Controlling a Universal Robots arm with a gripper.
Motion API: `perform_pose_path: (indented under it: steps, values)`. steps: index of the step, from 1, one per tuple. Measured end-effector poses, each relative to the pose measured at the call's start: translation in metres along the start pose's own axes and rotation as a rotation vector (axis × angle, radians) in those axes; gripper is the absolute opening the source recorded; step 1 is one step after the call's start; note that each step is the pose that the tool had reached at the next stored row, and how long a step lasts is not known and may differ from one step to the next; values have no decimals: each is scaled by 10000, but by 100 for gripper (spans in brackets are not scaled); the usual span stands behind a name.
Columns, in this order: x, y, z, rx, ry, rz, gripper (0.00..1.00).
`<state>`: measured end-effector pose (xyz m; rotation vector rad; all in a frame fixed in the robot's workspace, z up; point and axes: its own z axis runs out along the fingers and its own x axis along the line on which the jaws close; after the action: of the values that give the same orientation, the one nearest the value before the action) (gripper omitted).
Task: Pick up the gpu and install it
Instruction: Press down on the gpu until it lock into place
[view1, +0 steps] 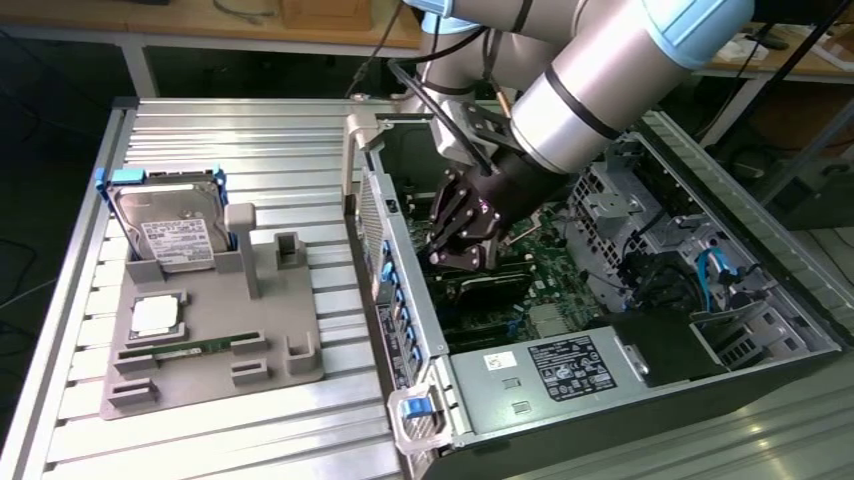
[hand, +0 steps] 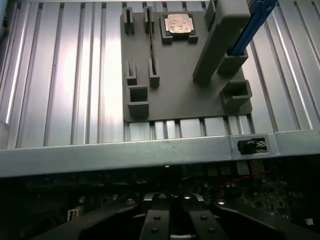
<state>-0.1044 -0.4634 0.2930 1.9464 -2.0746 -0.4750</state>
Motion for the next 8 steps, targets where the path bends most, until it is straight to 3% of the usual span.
perform_pose_path:
  steps: [3, 5, 8]
  values:
    - [-5, -35, -42, -127, 6, 7, 11]
    - [-6, -47, -43, -127, 54, 32, 11]
    - [-19, -53, -28, -73, 83, 44, 11]
